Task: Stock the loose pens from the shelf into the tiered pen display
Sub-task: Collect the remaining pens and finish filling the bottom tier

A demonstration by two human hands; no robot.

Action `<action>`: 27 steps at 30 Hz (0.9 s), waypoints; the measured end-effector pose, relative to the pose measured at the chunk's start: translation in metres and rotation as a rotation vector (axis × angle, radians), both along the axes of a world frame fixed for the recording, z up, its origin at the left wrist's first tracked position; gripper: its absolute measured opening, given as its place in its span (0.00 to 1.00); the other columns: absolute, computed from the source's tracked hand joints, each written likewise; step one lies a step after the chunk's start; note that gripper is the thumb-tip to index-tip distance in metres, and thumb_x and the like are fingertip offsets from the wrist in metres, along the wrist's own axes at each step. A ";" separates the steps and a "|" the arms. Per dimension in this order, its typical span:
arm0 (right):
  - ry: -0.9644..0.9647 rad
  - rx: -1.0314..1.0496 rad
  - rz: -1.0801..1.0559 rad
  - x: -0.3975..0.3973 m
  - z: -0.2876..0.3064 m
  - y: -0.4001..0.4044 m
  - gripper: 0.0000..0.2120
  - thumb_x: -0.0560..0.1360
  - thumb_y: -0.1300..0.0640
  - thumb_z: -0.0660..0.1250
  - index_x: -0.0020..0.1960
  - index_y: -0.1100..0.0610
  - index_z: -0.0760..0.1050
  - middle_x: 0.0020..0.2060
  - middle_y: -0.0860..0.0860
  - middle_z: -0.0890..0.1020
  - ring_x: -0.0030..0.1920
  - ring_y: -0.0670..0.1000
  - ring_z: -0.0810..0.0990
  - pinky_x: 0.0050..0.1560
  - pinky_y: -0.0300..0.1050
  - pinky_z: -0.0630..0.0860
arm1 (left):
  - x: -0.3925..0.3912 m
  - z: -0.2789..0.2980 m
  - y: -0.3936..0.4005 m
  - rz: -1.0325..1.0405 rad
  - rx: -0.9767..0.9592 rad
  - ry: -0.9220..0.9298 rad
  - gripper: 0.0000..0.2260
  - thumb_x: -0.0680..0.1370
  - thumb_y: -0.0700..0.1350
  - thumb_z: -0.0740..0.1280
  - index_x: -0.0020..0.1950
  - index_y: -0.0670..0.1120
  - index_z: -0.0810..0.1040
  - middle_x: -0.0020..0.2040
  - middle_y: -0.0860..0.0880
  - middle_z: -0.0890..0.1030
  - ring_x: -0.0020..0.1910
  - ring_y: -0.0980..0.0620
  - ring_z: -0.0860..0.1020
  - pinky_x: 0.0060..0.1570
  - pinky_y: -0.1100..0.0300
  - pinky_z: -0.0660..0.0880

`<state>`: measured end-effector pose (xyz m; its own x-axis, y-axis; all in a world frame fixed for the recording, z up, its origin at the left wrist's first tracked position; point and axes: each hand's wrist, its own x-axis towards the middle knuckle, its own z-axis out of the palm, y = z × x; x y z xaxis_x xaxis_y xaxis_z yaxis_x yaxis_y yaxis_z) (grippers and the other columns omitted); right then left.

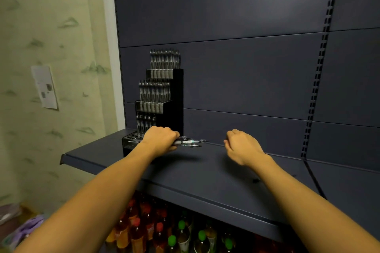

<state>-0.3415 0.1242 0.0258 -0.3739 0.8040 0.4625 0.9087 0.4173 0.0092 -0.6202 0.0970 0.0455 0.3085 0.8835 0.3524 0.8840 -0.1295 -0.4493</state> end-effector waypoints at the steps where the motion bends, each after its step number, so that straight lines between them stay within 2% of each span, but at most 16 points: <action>1: 0.005 -0.002 0.000 -0.008 0.000 0.005 0.15 0.85 0.50 0.54 0.60 0.59 0.73 0.56 0.56 0.78 0.53 0.58 0.78 0.50 0.50 0.73 | -0.008 0.000 0.003 -0.004 0.003 0.003 0.09 0.82 0.53 0.63 0.55 0.49 0.75 0.50 0.47 0.81 0.48 0.44 0.81 0.39 0.55 0.68; 5: 0.019 -0.002 -0.004 -0.040 -0.002 0.023 0.15 0.85 0.51 0.54 0.60 0.59 0.73 0.55 0.56 0.78 0.53 0.58 0.78 0.51 0.51 0.75 | -0.040 0.000 0.019 -0.015 -0.009 0.003 0.09 0.82 0.54 0.63 0.56 0.49 0.75 0.49 0.48 0.81 0.47 0.44 0.81 0.38 0.54 0.67; 8: 0.009 -0.021 -0.019 -0.061 -0.002 0.036 0.15 0.85 0.50 0.54 0.60 0.59 0.73 0.55 0.56 0.78 0.53 0.58 0.78 0.51 0.50 0.75 | -0.062 0.003 0.035 -0.029 -0.014 0.044 0.10 0.81 0.54 0.63 0.56 0.49 0.75 0.49 0.48 0.81 0.46 0.44 0.81 0.38 0.53 0.71; 11: 0.007 -0.017 -0.035 -0.081 0.003 0.051 0.15 0.84 0.51 0.55 0.60 0.60 0.73 0.56 0.56 0.78 0.53 0.58 0.78 0.51 0.50 0.74 | -0.079 0.007 0.050 -0.057 -0.003 0.067 0.10 0.82 0.54 0.63 0.57 0.49 0.74 0.49 0.47 0.81 0.47 0.44 0.81 0.38 0.54 0.69; 17: 0.016 -0.010 -0.041 -0.123 0.011 0.078 0.14 0.84 0.51 0.55 0.59 0.60 0.73 0.56 0.57 0.78 0.54 0.59 0.78 0.50 0.50 0.72 | -0.111 0.011 0.063 -0.134 0.021 0.026 0.09 0.81 0.54 0.63 0.55 0.49 0.73 0.47 0.48 0.81 0.45 0.45 0.80 0.37 0.55 0.67; 21: 0.022 -0.021 -0.012 -0.150 0.017 0.091 0.13 0.84 0.51 0.56 0.57 0.59 0.73 0.54 0.56 0.78 0.51 0.57 0.78 0.50 0.52 0.77 | -0.136 0.004 0.065 -0.157 0.035 -0.023 0.10 0.81 0.55 0.64 0.55 0.50 0.73 0.47 0.48 0.81 0.45 0.44 0.80 0.36 0.55 0.68; 27: 0.017 -0.028 0.020 -0.176 0.017 0.092 0.12 0.84 0.52 0.57 0.57 0.58 0.74 0.53 0.55 0.78 0.49 0.56 0.77 0.49 0.50 0.76 | -0.168 0.005 0.073 -0.175 0.034 -0.026 0.10 0.81 0.56 0.63 0.50 0.50 0.68 0.46 0.49 0.81 0.44 0.46 0.80 0.36 0.55 0.69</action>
<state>-0.5179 0.2157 0.0427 -0.3822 0.8091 0.4463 0.9001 0.4353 -0.0182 -0.7884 0.1700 0.0506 0.4471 0.8045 0.3910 0.8605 -0.2676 -0.4335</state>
